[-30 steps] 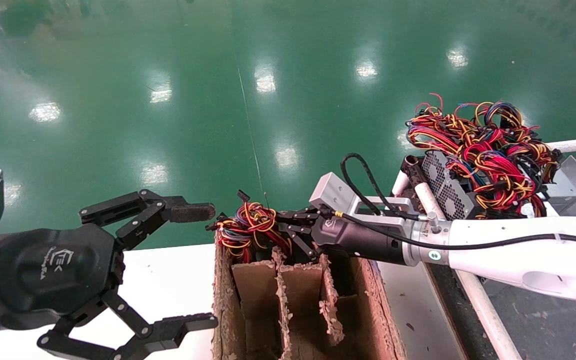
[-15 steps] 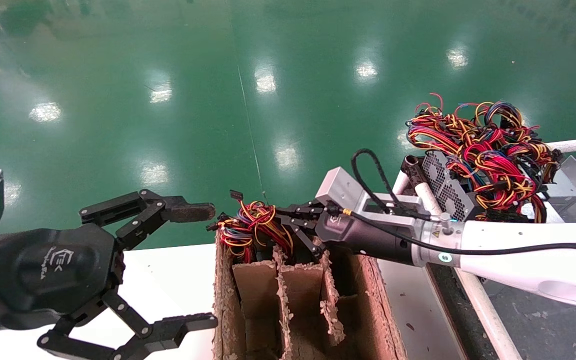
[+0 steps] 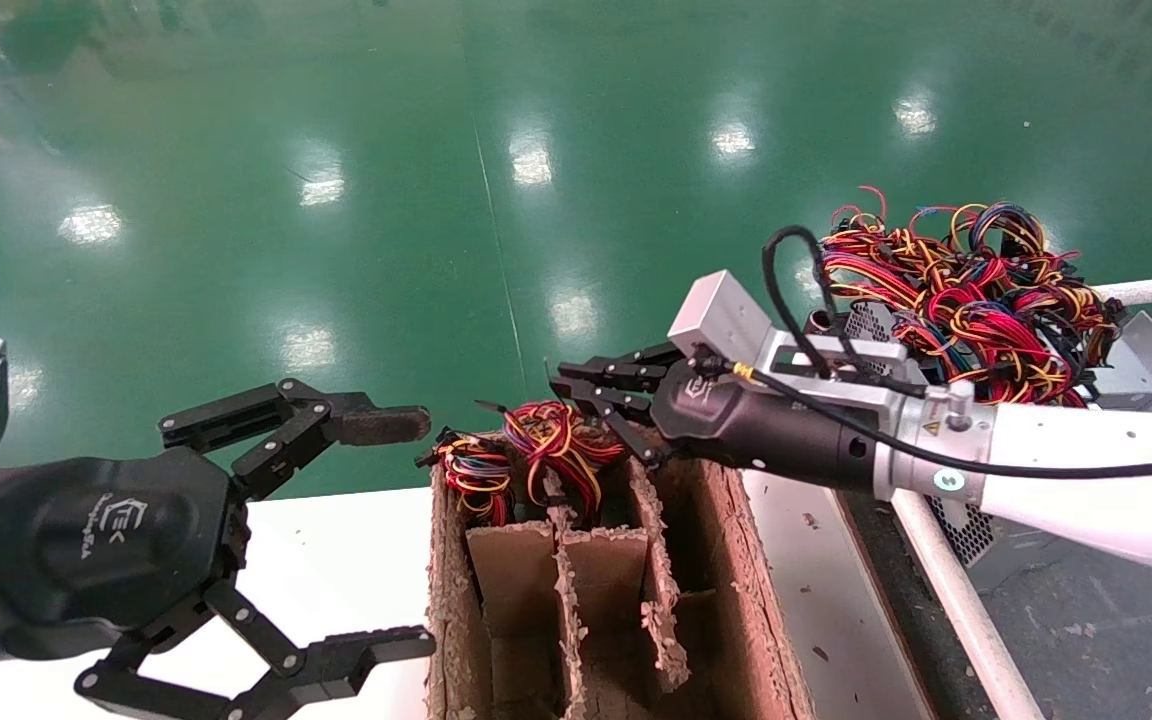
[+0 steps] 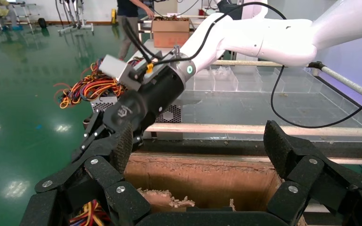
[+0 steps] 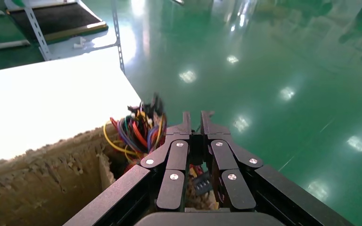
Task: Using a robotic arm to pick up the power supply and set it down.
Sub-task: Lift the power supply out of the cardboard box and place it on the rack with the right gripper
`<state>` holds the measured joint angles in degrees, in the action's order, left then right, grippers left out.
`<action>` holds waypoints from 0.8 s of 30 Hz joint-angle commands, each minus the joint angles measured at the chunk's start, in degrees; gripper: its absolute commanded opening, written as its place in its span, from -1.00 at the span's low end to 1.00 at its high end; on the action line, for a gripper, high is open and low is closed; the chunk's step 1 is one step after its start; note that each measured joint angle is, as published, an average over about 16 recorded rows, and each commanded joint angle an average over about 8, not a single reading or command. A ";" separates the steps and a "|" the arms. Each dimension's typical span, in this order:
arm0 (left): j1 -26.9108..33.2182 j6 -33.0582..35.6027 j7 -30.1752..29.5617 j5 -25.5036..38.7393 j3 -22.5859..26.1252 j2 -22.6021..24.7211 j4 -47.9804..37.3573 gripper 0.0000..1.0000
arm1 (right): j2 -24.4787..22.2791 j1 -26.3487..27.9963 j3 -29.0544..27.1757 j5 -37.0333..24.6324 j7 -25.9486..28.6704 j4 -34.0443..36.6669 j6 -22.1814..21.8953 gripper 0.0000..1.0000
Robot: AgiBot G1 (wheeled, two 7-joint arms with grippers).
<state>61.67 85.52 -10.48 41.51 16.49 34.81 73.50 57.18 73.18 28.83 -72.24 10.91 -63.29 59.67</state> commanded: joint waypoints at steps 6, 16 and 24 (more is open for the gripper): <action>0.01 -0.01 0.01 -0.02 0.03 -0.01 0.00 1.00 | -1.77 0.38 -1.48 1.74 0.98 -3.19 0.26 -1.00; 0.01 -0.03 0.03 -0.04 0.06 -0.03 0.00 1.00 | -4.70 2.19 -3.97 4.27 3.81 -7.55 0.18 -1.00; 0.02 -0.04 0.05 -0.06 0.09 -0.04 0.00 1.00 | -5.76 4.33 -5.09 5.51 5.63 -8.89 0.48 -1.00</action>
<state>61.69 85.48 -10.44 41.45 16.59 34.77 73.50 51.48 77.57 23.79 -66.70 16.68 -72.17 60.21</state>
